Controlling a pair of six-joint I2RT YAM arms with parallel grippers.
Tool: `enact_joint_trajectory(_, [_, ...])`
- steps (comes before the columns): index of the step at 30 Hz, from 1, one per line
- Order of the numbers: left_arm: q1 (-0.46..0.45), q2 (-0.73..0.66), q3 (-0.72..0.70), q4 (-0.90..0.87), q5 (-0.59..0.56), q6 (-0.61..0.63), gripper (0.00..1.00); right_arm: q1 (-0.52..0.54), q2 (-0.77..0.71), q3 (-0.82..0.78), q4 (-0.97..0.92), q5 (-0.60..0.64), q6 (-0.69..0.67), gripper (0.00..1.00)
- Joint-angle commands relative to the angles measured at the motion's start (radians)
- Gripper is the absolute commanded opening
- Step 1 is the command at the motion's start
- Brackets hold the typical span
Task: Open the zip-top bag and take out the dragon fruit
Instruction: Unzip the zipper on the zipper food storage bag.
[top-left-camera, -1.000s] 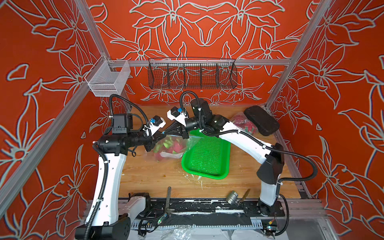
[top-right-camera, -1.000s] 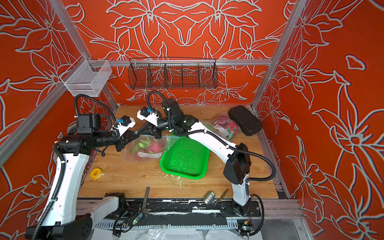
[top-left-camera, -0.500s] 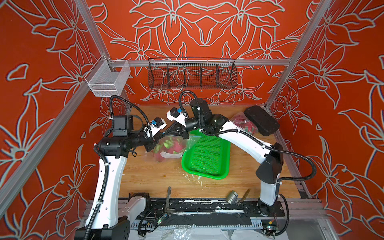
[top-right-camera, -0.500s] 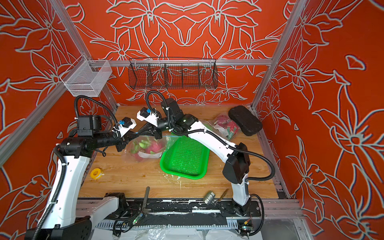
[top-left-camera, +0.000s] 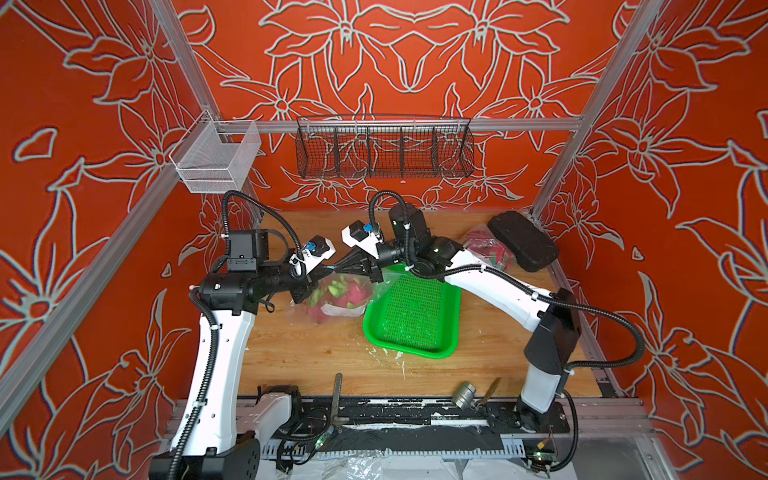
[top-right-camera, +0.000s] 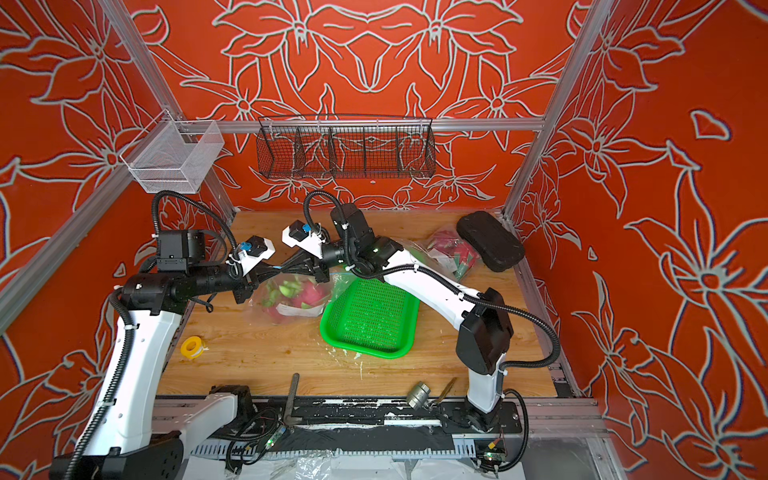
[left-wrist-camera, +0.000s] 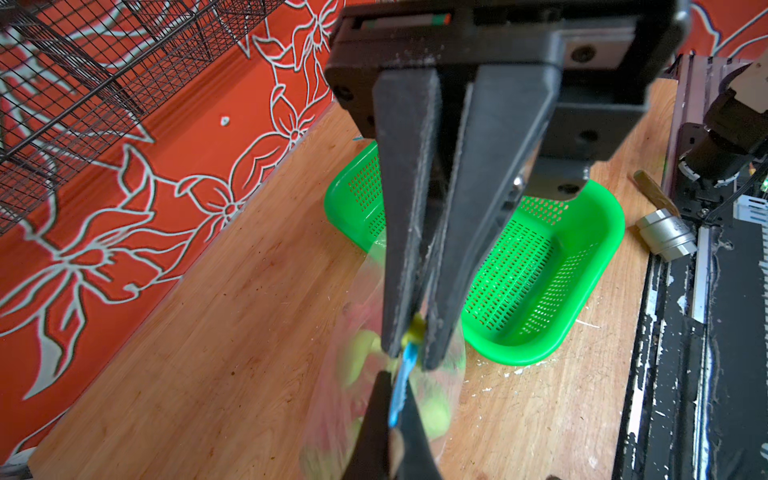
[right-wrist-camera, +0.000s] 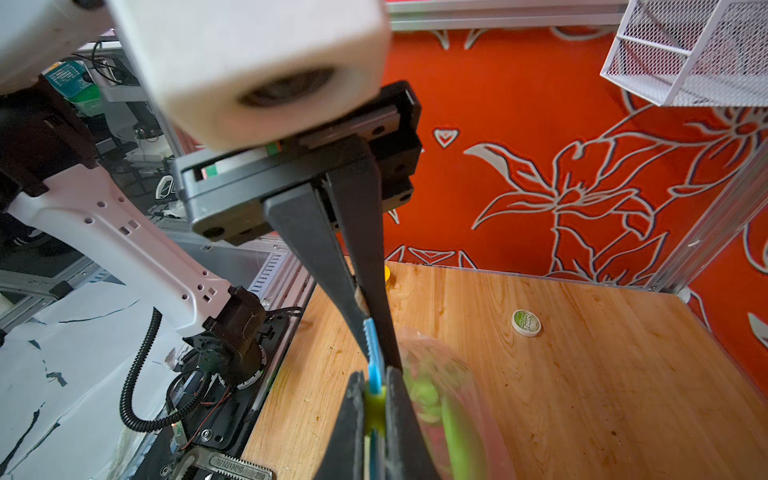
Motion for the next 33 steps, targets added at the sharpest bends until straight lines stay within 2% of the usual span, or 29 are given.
enact_joint_trajectory(1, [0.065,-0.009,0.038,0.054,-0.097,0.031,0.00,-0.034,-0.054,-0.042,-0.094,-0.018,-0.034,0.06])
enact_joint_trajectory(10, [0.125,-0.006,0.039,0.098,-0.114,0.042,0.00,-0.066,-0.087,-0.114,-0.105,0.012,-0.052,0.07])
enact_joint_trajectory(21, [0.156,0.065,0.038,0.449,-0.425,-0.102,0.00,-0.178,-0.191,-0.290,-0.071,0.055,-0.047,0.08])
enact_joint_trajectory(33, [0.156,0.162,0.112,0.539,-0.428,-0.295,0.00,-0.232,-0.315,-0.461,-0.039,0.166,-0.056,0.10])
